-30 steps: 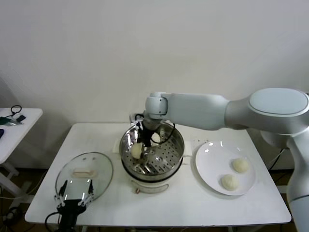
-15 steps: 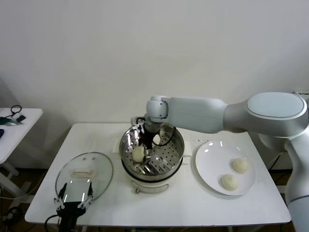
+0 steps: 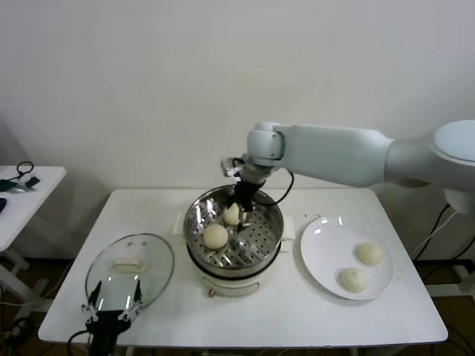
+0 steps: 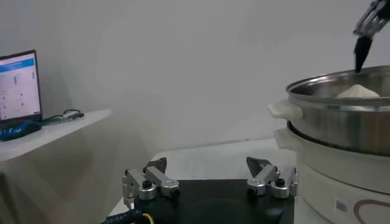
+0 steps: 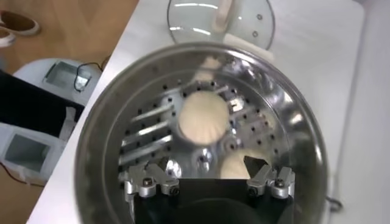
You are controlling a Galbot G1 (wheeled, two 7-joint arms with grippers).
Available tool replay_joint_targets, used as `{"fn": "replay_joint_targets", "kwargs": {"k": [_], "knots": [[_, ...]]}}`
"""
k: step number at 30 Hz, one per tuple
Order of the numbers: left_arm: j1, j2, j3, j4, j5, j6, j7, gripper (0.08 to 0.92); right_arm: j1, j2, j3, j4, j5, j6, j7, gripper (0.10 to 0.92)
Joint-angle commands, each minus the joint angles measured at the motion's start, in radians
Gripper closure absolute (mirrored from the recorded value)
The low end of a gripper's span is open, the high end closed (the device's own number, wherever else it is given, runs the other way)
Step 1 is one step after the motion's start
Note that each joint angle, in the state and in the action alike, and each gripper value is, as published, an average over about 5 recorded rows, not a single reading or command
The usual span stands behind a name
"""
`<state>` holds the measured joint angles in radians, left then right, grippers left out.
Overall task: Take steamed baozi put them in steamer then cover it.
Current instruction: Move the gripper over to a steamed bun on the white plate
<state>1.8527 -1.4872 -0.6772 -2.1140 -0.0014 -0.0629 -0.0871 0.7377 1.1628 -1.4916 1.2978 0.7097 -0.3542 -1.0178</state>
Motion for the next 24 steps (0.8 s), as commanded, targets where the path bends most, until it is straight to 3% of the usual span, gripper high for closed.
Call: {"fn": "replay_joint_targets", "kwargs": {"k": [1,12,24], "knots": [[0.002,0.002,-0.002,-0.001,0.002,0.001,0.002,0.177,0.087,-0.246,0.003,0.151,-0.054,0.032,-0.029,0.203],[0.001,-0.010,-0.002,-0.014,0.012,0.007,0.002,0.177,-0.018,-0.568,0.043,0.255,-0.269,0.054,-0.101,0.203],[0.010,-0.021,-0.007,-0.020,0.026,0.012,0.000,0.177,-0.526,-0.707,0.394,0.164,-0.595,0.096,-0.162,0.203]]}}
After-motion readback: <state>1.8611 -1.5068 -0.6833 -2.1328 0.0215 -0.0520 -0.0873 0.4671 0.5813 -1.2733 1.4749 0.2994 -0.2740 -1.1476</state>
